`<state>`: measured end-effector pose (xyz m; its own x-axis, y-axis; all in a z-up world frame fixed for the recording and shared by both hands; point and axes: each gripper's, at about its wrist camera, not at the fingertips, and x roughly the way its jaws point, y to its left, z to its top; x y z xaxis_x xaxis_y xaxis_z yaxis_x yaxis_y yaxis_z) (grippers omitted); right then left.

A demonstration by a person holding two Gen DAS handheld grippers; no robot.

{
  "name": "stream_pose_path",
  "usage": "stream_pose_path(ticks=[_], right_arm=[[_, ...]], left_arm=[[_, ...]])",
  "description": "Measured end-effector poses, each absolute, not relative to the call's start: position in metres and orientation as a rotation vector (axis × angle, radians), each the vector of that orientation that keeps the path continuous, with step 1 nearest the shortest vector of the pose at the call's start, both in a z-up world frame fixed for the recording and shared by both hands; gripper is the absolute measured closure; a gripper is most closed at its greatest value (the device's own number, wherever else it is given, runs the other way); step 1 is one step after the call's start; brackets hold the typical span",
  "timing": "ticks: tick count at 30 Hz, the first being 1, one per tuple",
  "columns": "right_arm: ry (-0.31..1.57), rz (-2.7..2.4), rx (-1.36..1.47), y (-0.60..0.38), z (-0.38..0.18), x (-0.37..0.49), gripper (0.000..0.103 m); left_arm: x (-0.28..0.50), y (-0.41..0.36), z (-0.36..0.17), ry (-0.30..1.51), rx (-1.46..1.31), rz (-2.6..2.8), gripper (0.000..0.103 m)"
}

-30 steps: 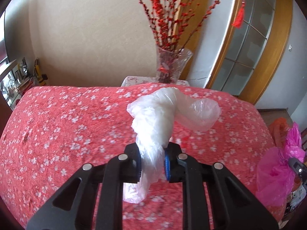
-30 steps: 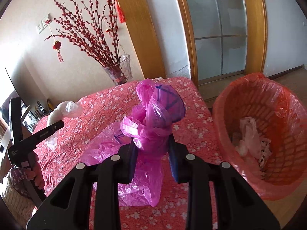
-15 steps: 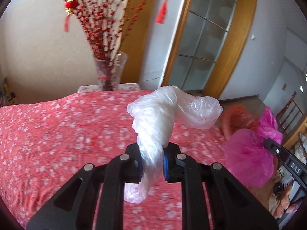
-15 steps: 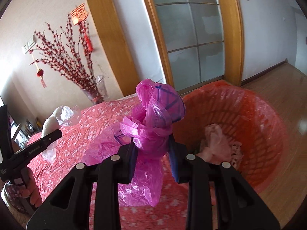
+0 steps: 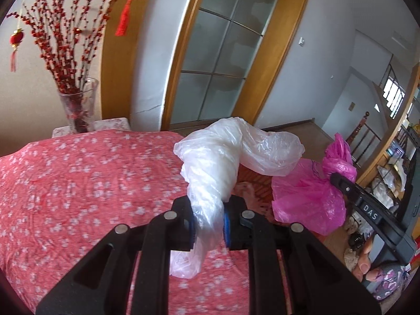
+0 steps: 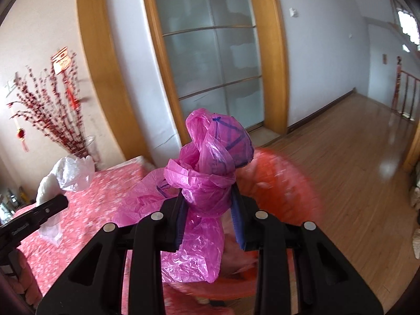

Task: Collect trash
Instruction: 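Carry both bags over the wastebasket and open both tools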

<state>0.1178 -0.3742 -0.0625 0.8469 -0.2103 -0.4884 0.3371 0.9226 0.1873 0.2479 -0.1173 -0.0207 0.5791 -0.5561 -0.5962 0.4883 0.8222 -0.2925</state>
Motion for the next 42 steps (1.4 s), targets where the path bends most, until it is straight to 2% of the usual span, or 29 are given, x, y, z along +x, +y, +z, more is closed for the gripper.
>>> stream_pose_path(ticks=[16, 22, 25, 30, 37, 39, 42], right_arm=[[0.447, -0.463, 0.212, -0.419, -0.066, 0.111, 0.071], [0.449, -0.467, 0.228, -0.429, -0.072, 0.116, 0.067], [0.454, -0.436, 0.244, -0.433, -0.073, 0.119, 0.060], [0.463, -0.406, 0.273, -0.437, -0.075, 0.117, 0.050], [0.450, -0.421, 0.259, -0.437, -0.072, 0.106, 0.038], [0.426, -0.430, 0.245, -0.432, -0.069, 0.098, 0.029], [0.380, -0.451, 0.211, -0.424, -0.061, 0.083, 0.008]], left_arm=[[0.247, -0.206, -0.031, 0.796, -0.080, -0.730, 0.086], [0.250, -0.227, -0.043, 0.843, -0.084, -0.746, 0.084], [0.254, -0.235, -0.050, 0.865, -0.077, -0.746, 0.080], [0.258, -0.235, -0.061, 0.900, -0.075, -0.734, 0.066], [0.253, -0.224, -0.065, 0.902, -0.068, -0.706, 0.060], [0.246, -0.214, -0.060, 0.876, -0.060, -0.694, 0.055], [0.229, -0.193, -0.047, 0.804, -0.030, -0.667, 0.047]])
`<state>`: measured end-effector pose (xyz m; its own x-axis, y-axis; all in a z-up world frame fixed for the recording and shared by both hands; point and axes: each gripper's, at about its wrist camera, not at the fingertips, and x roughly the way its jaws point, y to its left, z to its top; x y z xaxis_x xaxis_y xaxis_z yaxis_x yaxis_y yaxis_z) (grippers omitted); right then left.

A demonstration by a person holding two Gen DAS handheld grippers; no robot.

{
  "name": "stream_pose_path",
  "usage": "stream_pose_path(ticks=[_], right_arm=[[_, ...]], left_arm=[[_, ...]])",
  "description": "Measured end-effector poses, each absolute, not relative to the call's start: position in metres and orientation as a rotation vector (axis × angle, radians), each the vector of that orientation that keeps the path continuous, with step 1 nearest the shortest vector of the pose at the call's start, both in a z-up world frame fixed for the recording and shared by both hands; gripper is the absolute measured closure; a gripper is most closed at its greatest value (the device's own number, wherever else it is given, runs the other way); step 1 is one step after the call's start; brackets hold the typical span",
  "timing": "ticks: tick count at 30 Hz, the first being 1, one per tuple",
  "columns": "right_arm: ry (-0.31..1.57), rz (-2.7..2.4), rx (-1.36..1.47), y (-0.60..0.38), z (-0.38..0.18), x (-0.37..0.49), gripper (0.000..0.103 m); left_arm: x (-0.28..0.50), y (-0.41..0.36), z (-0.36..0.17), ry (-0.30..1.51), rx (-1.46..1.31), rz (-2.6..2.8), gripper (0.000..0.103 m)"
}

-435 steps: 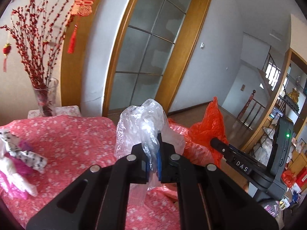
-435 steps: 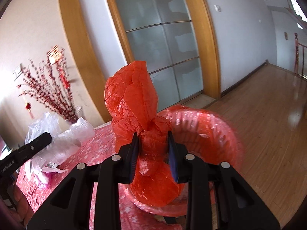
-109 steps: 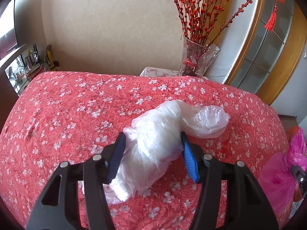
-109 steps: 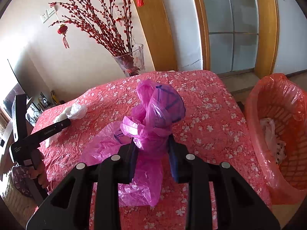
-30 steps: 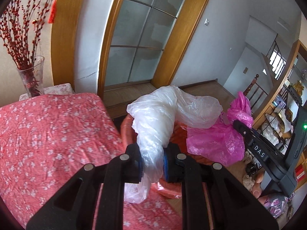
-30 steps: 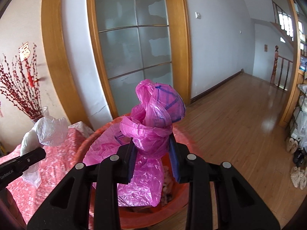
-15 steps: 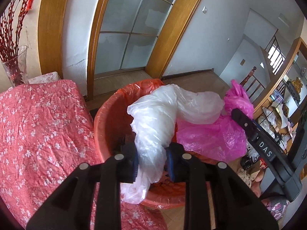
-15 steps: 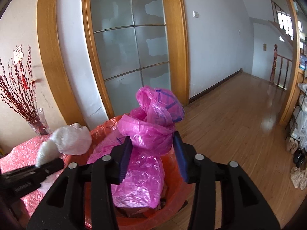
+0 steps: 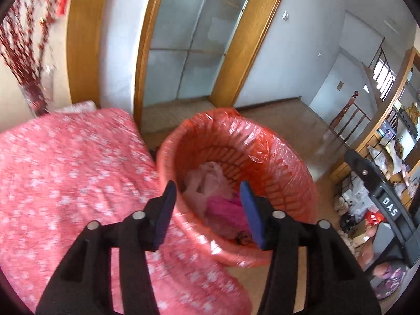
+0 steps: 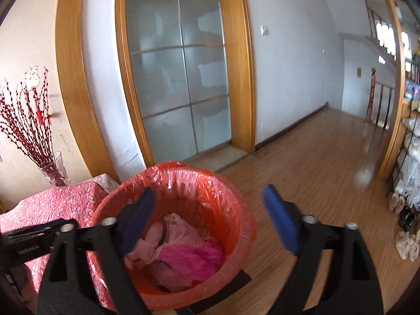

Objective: Collect trash

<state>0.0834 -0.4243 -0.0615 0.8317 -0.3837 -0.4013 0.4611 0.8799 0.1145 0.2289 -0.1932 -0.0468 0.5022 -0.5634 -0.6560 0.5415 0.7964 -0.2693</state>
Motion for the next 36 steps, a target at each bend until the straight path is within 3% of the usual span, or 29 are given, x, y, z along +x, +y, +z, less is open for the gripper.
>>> stream_pose_path(ticks=[3, 8, 12, 20, 36], right_arm=[[0.306, -0.463, 0.143, -0.403, -0.054, 0.060, 0.002], [0.276, -0.459, 0.082, -0.368, -0.052, 0.039, 0.002], [0.264, -0.394, 0.066, -0.342, -0.055, 0.022, 0.002], [0.300, -0.316, 0.056, -0.300, -0.059, -0.003, 0.002], [0.341, -0.339, 0.026, -0.270, -0.066, -0.033, 0.002]], left_arm=[[0.210, -0.169, -0.033, 0.729, 0.006, -0.614, 0.037], [0.164, -0.116, -0.012, 0.585, 0.045, -0.459, 0.019], [0.130, -0.083, -0.004, 0.499, 0.081, -0.333, 0.011], [0.074, -0.042, 0.001, 0.385, 0.112, -0.155, 0.009], [0.027, -0.016, -0.003, 0.388, 0.048, -0.084, 0.008]])
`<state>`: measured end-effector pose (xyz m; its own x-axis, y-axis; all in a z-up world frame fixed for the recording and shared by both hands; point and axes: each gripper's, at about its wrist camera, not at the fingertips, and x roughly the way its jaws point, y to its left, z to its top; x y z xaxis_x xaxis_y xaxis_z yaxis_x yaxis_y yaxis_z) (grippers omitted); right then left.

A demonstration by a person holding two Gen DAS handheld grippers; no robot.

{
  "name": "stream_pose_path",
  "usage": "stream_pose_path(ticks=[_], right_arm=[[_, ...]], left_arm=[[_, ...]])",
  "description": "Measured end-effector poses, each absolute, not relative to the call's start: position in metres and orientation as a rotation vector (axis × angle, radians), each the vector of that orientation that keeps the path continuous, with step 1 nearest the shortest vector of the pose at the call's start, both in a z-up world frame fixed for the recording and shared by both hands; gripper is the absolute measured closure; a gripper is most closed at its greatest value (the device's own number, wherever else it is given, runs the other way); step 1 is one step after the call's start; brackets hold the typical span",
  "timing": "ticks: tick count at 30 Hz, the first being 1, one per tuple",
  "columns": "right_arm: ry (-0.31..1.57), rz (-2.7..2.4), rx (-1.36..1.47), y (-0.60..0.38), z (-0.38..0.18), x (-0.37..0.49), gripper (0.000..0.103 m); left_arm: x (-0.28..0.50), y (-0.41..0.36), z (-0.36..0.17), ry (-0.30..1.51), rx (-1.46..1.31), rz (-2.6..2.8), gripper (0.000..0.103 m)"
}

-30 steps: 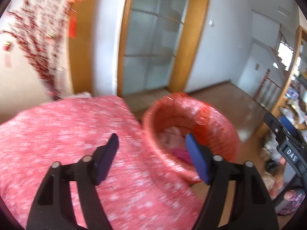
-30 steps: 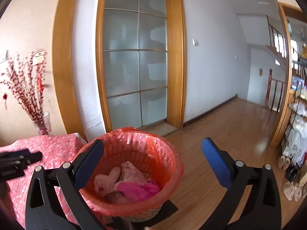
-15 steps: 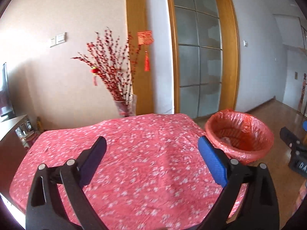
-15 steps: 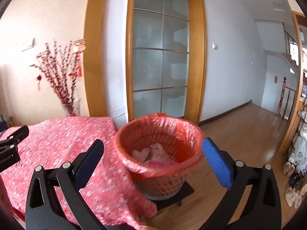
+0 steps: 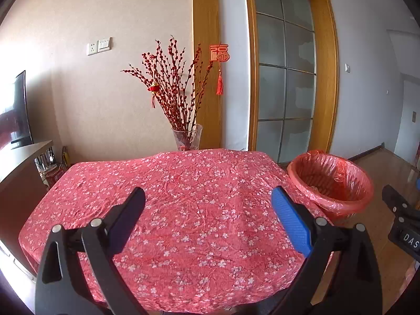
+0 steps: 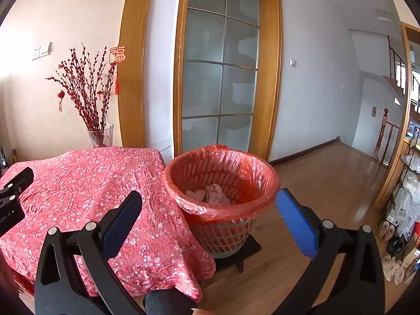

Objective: Collect trash

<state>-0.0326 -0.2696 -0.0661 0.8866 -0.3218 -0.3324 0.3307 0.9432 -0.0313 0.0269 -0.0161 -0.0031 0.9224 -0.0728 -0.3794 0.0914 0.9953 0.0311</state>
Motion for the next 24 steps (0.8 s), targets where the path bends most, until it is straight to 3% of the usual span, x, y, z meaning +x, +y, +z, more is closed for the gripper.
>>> stream_pose_path(ticks=[24], right_arm=[[0.381, -0.317, 0.040, -0.265, -0.075, -0.050, 0.002]], left_arm=[[0.003, -0.013, -0.004, 0.397, 0.016, -0.057, 0.008]])
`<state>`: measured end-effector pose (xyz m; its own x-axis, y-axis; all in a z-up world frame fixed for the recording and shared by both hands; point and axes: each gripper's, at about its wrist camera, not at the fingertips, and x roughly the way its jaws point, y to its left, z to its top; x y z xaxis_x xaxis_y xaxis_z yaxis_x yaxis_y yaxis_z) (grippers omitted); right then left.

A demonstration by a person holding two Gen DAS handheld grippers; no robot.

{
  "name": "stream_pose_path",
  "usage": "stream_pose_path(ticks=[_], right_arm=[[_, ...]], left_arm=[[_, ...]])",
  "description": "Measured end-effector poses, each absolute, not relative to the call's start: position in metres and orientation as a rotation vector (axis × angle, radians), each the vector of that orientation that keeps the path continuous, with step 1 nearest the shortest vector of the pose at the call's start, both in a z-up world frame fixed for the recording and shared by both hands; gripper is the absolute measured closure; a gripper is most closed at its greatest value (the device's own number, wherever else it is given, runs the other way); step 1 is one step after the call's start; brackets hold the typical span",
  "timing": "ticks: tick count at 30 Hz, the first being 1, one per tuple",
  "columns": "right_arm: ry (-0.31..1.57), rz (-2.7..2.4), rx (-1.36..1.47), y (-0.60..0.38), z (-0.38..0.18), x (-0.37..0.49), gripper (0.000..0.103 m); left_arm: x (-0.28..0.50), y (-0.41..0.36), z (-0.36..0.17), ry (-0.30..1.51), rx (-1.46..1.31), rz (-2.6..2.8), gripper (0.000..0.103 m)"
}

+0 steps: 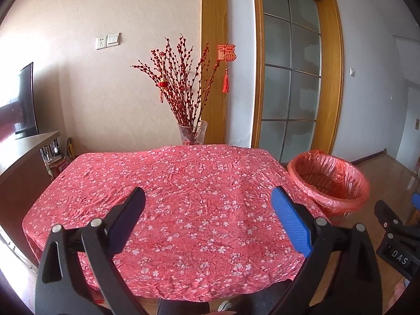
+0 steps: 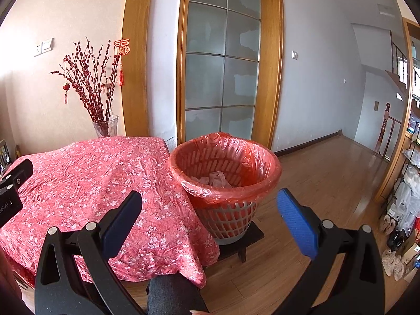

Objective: Collect trash

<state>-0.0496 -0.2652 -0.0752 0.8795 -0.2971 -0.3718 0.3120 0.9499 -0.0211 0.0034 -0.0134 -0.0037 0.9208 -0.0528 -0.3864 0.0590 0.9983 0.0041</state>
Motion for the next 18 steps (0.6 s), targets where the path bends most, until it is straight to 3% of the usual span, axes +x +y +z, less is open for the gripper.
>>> stream_pose_path(ticks=[18], right_arm=[[0.387, -0.312, 0.044, -0.2665, -0.0757, -0.0510, 0.002]], left_arm=[[0.0003, -0.0124, -0.0019, 0.387, 0.008, -0.051, 0.008]])
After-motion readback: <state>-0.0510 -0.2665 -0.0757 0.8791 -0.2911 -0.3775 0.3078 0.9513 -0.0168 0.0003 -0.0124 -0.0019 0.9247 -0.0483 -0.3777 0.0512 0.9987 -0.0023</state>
